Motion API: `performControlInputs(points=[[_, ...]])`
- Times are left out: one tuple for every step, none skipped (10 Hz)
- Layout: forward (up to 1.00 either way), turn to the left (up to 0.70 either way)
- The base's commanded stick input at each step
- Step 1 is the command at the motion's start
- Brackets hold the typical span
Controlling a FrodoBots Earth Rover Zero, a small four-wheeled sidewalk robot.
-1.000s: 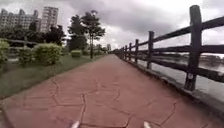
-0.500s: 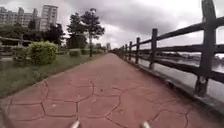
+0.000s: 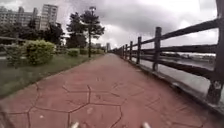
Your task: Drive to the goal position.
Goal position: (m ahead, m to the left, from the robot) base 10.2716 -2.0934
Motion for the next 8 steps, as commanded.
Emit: performControlInputs(points=[[0.5, 0.0], [0.5, 0.0], [0.5, 0.0], [0.5, 0.01], [0.5, 0.5], [0.5, 0.5], [0.5, 0.31], [0.5, 0.07]])
